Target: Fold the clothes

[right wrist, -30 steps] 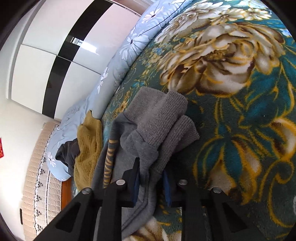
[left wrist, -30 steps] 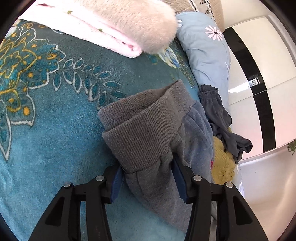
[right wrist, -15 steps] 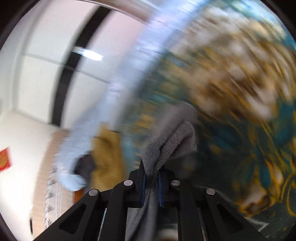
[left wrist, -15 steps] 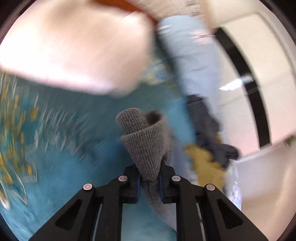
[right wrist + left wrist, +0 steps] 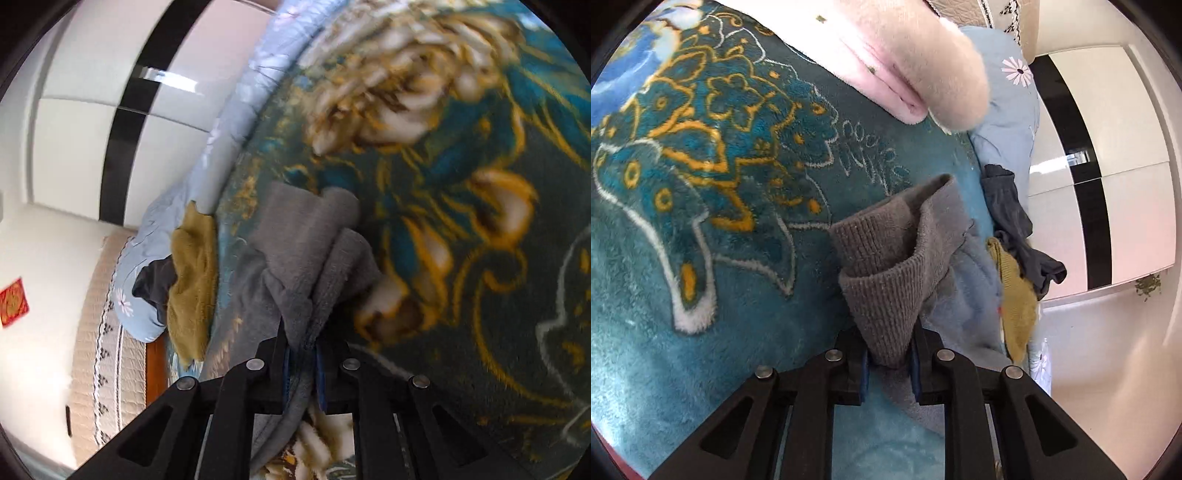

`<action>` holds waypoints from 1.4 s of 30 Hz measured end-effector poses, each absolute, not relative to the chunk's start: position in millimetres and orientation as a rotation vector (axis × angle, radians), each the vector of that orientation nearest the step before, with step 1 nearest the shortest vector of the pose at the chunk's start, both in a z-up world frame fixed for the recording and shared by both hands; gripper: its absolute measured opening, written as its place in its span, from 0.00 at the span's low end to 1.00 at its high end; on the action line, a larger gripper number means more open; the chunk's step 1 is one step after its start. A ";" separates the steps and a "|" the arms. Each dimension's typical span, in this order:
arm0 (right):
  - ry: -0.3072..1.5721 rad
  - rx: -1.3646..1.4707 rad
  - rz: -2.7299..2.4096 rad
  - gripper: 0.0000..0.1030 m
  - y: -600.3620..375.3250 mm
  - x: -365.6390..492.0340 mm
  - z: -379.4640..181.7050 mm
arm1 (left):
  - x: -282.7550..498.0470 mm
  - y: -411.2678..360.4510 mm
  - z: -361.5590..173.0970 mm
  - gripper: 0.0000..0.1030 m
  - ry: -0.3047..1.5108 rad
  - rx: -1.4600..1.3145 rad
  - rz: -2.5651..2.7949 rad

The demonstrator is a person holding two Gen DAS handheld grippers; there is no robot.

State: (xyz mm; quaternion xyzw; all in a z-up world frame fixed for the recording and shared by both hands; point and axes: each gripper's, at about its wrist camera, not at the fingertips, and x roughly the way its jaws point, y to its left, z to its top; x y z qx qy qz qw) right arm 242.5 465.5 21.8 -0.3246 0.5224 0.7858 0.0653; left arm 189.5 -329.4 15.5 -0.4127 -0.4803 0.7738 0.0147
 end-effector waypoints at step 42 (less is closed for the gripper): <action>1.571 -0.999 2.340 0.15 456.7 241.1 17.1 | 88.3 -272.5 51.9 0.03 -1.577 -1.461 2.573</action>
